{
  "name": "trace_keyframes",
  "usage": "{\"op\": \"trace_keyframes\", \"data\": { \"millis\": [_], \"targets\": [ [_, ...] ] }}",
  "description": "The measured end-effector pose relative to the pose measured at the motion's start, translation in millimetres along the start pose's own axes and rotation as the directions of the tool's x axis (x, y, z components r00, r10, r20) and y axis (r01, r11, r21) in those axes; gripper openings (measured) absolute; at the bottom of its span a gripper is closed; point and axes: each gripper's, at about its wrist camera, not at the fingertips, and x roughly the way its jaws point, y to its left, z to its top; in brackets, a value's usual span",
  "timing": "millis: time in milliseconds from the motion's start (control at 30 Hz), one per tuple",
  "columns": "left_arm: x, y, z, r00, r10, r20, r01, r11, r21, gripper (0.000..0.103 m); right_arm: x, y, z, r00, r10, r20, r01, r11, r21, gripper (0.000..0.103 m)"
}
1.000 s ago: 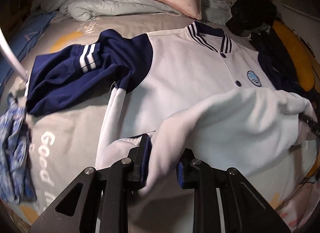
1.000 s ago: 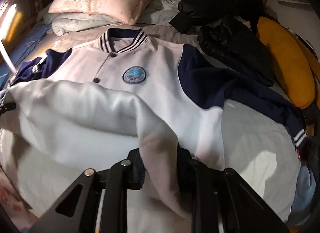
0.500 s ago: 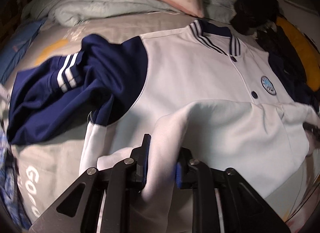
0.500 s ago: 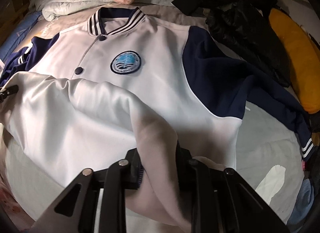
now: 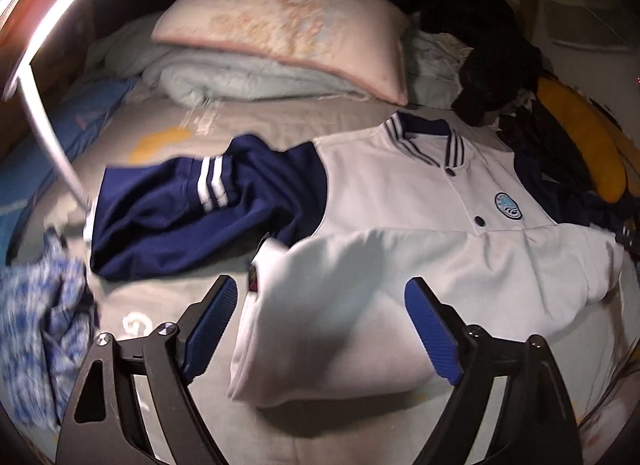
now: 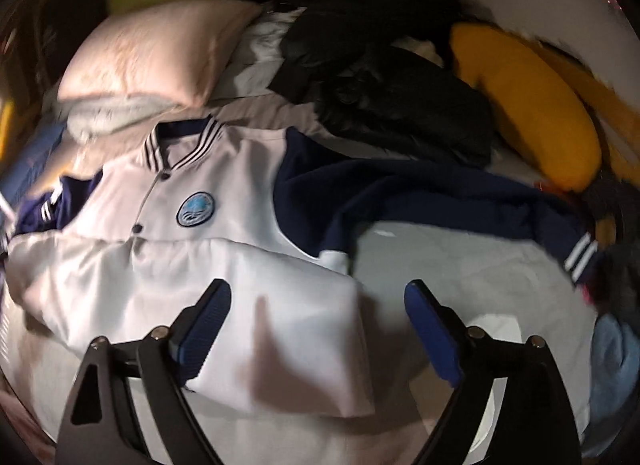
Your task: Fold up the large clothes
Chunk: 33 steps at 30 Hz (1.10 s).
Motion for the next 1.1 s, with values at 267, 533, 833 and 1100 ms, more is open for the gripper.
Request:
{"op": "trace_keyframes", "data": {
  "millis": [267,533,833,1100],
  "targets": [
    [31,40,-13,0.995,0.02,-0.097,-0.029,0.995,-0.091,0.086,15,-17,-9,0.994,0.091,-0.056,-0.089,0.995,0.043,0.027],
    [7,29,-8,0.999,0.053,-0.009,-0.053,0.998,-0.022,0.071,-34,13,0,0.963,0.072,0.259,-0.048,0.994,-0.1,0.003],
    [1,5,-12,1.0,0.017,-0.015,-0.017,0.999,0.036,0.071,46,-1,2,0.988,-0.152,0.001,0.152,0.986,-0.066,0.006],
    [9,-17,-20,0.989,-0.123,-0.087,0.123,0.992,0.0,0.071,-29,11,-1,0.981,0.035,0.192,-0.051,0.996,0.077,0.062]
  ]
}}
